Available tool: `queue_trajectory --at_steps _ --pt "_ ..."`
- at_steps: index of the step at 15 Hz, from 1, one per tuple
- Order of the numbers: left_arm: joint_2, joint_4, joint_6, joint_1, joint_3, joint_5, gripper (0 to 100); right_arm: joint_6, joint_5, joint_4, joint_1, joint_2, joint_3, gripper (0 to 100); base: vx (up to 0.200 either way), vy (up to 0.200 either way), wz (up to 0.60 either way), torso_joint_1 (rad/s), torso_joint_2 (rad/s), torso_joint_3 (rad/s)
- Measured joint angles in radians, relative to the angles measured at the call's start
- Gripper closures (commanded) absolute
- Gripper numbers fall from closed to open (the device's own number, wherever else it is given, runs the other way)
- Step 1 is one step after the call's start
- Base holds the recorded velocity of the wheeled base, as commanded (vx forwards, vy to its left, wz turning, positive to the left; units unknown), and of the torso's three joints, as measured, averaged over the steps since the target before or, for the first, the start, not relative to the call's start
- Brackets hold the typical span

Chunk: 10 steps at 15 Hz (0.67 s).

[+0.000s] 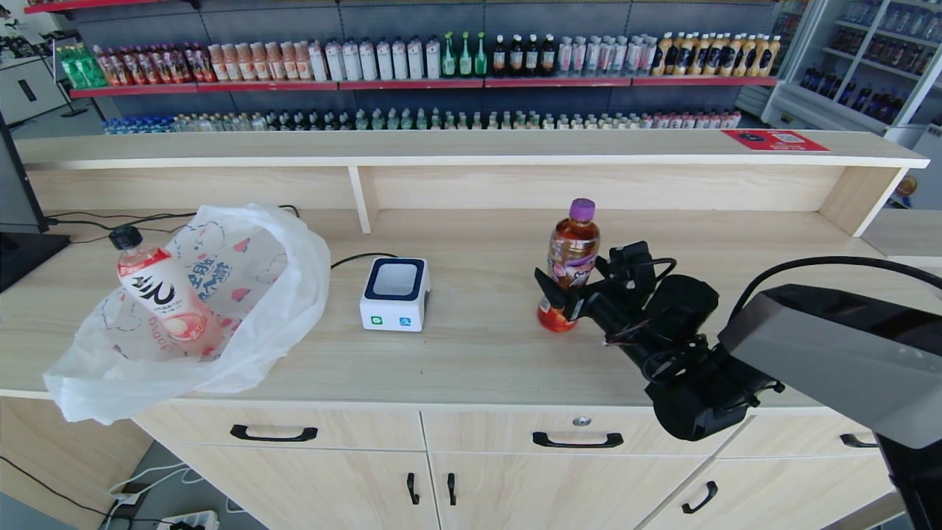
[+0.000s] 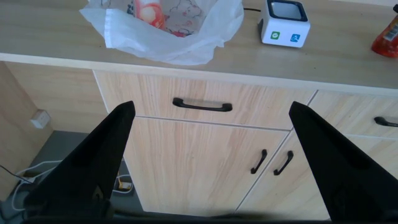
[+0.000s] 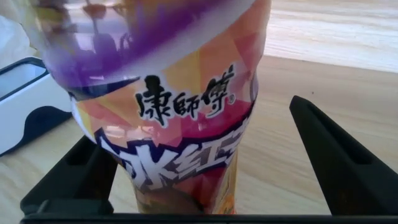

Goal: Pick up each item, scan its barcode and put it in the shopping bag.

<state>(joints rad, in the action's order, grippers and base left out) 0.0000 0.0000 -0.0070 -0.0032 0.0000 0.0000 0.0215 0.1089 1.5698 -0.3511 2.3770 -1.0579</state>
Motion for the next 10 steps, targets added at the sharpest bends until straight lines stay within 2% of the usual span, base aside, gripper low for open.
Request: queue_trajectory --at_steps 6,7,10 --pt "0.000 0.000 0.001 0.000 0.000 0.000 0 -0.002 -0.006 0.000 0.001 0.029 -0.061 0 0.000 0.000 0.00 0.000 0.00 0.000" --pt "0.000 0.000 0.001 0.000 0.000 0.000 0 -0.003 -0.010 0.000 0.001 0.033 -0.066 100 0.000 0.000 0.00 0.000 0.00 0.000" --pt "0.000 0.000 0.001 0.000 0.000 0.000 0 -0.014 -0.019 0.000 0.001 0.038 -0.090 100 0.000 0.000 0.00 0.000 0.00 0.000"
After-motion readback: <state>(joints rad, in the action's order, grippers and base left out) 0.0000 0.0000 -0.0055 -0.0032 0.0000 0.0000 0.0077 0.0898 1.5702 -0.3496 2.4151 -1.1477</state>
